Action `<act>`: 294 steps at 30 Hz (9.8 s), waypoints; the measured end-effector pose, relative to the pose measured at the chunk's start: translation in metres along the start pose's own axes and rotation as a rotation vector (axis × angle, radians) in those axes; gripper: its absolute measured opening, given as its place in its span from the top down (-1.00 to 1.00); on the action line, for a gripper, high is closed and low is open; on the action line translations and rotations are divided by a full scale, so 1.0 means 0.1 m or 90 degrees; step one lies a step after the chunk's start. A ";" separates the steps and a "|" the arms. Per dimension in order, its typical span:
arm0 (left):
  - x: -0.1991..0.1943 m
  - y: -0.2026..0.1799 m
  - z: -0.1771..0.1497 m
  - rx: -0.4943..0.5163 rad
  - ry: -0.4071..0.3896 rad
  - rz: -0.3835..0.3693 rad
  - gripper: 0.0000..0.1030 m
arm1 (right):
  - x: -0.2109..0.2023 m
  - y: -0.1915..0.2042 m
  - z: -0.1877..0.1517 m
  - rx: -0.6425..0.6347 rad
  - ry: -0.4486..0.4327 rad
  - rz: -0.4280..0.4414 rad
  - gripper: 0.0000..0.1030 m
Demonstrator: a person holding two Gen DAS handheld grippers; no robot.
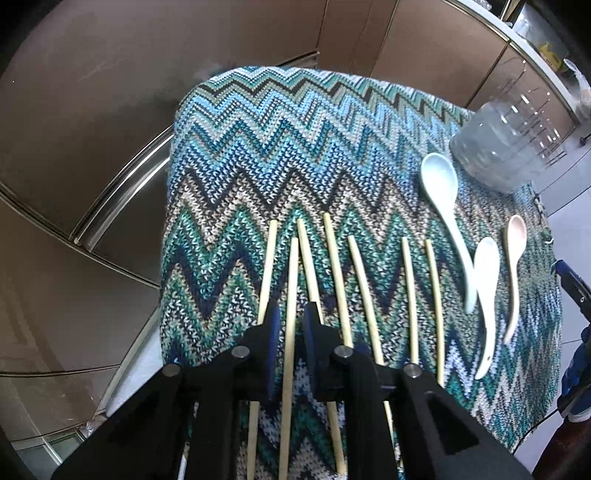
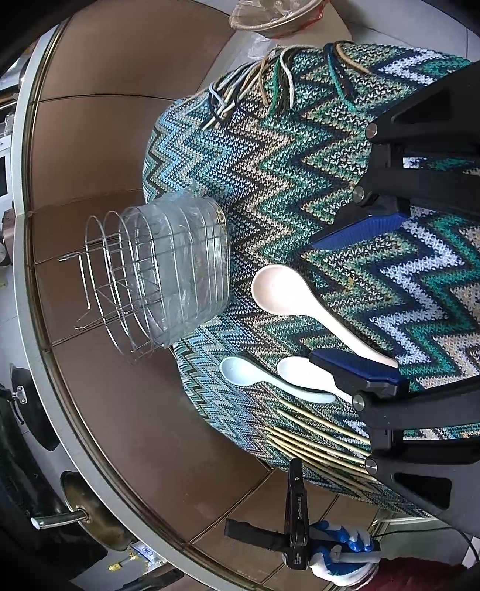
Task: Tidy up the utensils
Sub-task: 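Grasp a white spoon with the right tool while the left tool grasps a chopstick, then lower the spoon into the utensil holder with the right tool while the left drops the chopstick in, then lift both open tools away from the utensil holder, then grasp another white spoon with the right tool while the left grasps a chopstick, then insert the spoon into the holder with the right tool while the left inserts the chopstick, then withdraw both open tools from the holder back above the table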
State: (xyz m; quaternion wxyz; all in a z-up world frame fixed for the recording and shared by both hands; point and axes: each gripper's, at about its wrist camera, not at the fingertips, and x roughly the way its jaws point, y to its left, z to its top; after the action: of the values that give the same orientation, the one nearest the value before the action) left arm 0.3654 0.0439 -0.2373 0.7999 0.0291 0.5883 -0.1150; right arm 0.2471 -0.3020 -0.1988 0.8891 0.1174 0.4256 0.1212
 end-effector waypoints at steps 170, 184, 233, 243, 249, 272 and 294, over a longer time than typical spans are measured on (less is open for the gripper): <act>0.29 -0.39 0.24 -0.064 0.034 -0.066 0.72 | 0.59 0.44 0.20 -0.042 0.097 0.127 0.40; 0.38 -0.41 0.37 -0.049 0.051 -0.050 0.89 | 1.08 0.50 0.35 -0.085 0.174 0.150 0.68; -2.39 -0.84 -0.99 -0.018 -0.430 -0.080 0.91 | -1.64 1.18 -0.05 -0.168 -0.201 -0.077 0.90; -2.58 -1.20 -0.42 -0.022 -0.508 -0.132 0.91 | -1.74 0.80 0.35 -0.135 -0.275 -0.128 0.90; -2.66 -1.44 0.12 -0.036 -0.568 -0.165 0.91 | -1.61 0.64 0.79 -0.131 -0.320 -0.146 0.90; -1.36 -2.27 1.49 -0.058 -0.656 -0.059 0.91 | -0.21 0.15 1.44 -0.152 -0.318 -0.233 0.89; -1.96 -1.91 0.78 -0.083 -0.704 -0.011 0.08 | -0.80 0.36 1.12 -0.129 -0.353 -0.198 0.73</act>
State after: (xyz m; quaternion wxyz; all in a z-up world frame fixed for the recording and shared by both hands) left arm 0.3418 -0.1261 -0.0103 0.9887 -0.0898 0.0867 -0.0832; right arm 0.2823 -0.3057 -0.0606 0.9860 -0.0096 0.1661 -0.0109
